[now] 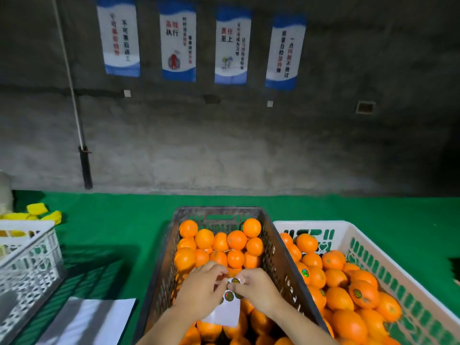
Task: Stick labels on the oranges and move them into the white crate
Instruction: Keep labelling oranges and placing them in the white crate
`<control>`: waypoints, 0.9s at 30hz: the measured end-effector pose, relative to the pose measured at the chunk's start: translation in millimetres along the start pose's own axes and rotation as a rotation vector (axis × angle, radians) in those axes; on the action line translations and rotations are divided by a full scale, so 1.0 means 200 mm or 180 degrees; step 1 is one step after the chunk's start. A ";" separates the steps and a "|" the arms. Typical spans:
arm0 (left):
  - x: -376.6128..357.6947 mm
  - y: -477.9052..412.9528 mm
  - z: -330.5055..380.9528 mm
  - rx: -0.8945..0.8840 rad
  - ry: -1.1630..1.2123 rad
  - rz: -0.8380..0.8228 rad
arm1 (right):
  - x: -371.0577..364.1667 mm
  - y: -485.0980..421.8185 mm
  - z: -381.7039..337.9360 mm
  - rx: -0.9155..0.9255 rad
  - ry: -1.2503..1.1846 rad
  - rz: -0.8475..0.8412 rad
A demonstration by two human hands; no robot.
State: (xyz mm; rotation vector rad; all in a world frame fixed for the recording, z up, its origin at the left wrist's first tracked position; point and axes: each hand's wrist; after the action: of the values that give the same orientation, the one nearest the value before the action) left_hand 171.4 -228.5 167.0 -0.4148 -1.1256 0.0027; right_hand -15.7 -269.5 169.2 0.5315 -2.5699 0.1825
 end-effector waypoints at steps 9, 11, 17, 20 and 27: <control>0.03 0.04 0.07 0.0068 0.0782 -0.0121 | 0.01 0.05 -0.03 0.0161 -0.0268 -0.0230; 0.03 0.05 0.08 0.0157 0.0859 -0.0137 | 0.02 0.04 -0.03 0.0082 -0.0385 -0.0150; 0.03 0.03 0.08 0.0346 0.0843 -0.0214 | 0.02 0.04 -0.03 0.0117 0.0077 0.0002; 0.02 0.04 0.06 0.0441 0.0748 -0.0243 | 0.04 0.05 -0.02 0.0345 0.0858 0.0077; -0.01 0.03 0.04 0.0697 0.1210 -0.0320 | 0.05 0.04 0.00 0.0612 0.0997 0.0203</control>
State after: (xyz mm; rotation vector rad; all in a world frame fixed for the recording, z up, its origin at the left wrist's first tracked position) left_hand 164.4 -220.8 166.4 -0.1527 -0.7594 -0.0393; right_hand -26.4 -265.3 174.7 0.4501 -2.2765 0.4984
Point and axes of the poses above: each hand's wrist, its own y-axis away from the middle knuckle, its own x-axis out of the back of the hand, z = x × y, and after that the axes turned 4 degrees about -x, right-handed
